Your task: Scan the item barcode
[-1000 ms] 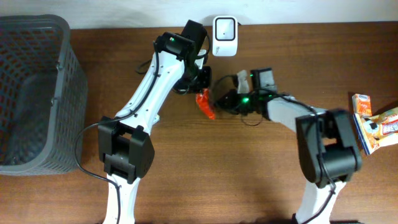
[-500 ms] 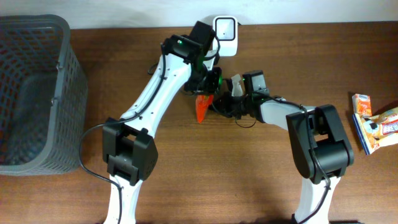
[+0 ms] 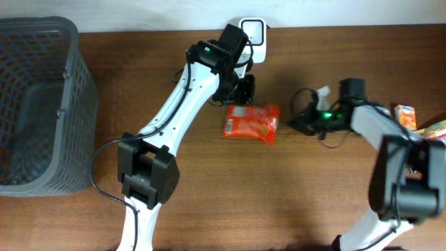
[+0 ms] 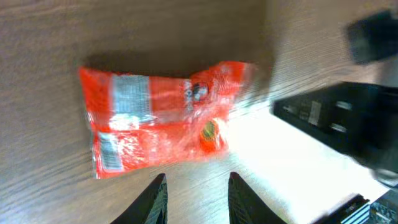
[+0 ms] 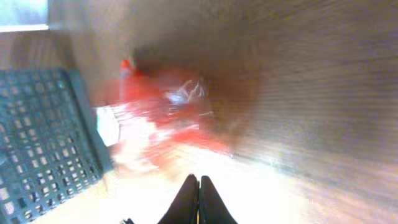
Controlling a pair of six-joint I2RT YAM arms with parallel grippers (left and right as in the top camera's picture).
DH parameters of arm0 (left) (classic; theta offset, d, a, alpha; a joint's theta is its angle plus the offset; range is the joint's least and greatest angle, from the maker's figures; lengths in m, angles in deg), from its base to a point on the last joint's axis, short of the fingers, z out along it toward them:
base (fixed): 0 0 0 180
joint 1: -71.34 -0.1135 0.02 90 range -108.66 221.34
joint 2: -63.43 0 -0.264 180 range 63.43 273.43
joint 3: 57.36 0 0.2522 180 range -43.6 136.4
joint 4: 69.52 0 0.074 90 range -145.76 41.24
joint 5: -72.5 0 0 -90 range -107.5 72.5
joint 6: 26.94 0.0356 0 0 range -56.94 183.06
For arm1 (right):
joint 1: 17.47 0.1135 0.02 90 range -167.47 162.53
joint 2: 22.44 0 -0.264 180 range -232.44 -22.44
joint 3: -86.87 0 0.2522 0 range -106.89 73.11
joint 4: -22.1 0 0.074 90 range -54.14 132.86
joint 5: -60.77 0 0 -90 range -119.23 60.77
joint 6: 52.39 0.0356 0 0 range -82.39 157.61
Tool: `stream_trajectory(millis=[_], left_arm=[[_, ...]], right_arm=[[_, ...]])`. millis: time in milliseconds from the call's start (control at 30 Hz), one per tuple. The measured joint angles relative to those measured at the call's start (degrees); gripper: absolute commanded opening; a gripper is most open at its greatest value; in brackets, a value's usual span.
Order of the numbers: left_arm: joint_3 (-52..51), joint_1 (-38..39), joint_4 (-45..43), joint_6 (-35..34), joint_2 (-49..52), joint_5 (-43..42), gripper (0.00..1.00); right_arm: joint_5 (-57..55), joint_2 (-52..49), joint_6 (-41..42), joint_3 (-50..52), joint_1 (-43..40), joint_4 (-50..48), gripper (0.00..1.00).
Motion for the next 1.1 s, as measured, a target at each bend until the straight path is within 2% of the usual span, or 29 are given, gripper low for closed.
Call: stream_trajectory(millis=[100, 200, 333, 433, 467, 533, 633, 767, 900, 1100], left_arm=[[0.26, 1.29, -0.37, 0.02, 0.00, 0.79, 0.34], [3.10, 0.50, 2.54, 0.07, -0.02, 1.36, 0.42], [9.66, -5.07, 6.47, 0.31, -0.26, 1.75, 0.43], [10.78, -9.60, 9.73, 0.31, -1.11, 3.15, 0.42], [10.75, -10.23, 10.25, 0.31, -1.11, 3.91, 0.45], [10.03, -10.60, 10.99, 0.44, -1.11, 7.17, 0.60], [7.50, -9.97, 11.19, 0.59, -1.11, 11.78, 0.99], [3.78, -9.53, 11.43, 0.70, -1.11, 18.10, 0.99], [3.13, -10.25, 12.22, 0.70, -1.11, 20.20, 0.99], [3.08, -12.00, 13.05, 0.70, -1.11, 21.40, 0.99]], right_arm=[[-5.20, 6.80, -3.15, 0.00, -2.23, 8.52, 0.04], [-11.78, 12.72, -5.51, 0.02, -2.54, 13.94, 0.04], [-13.73, 18.18, -6.62, 0.02, -2.29, 12.98, 0.04], [-13.94, 18.67, -5.46, 0.02, -0.46, 8.83, 0.04], [-14.08, 18.53, -4.59, 0.02, 0.68, 6.97, 0.04], [-14.19, 17.99, -2.84, 0.02, 3.45, 2.43, 0.06], [-15.04, 16.22, -0.96, 0.00, 9.46, -3.87, 0.04], [-24.37, 12.07, 5.46, 0.00, 18.64, -6.60, 0.04], [-34.14, 6.88, 10.97, 0.02, 24.76, -8.68, 0.04], [-40.33, 1.29, 14.49, 0.00, 27.41, -10.88, 0.04]])
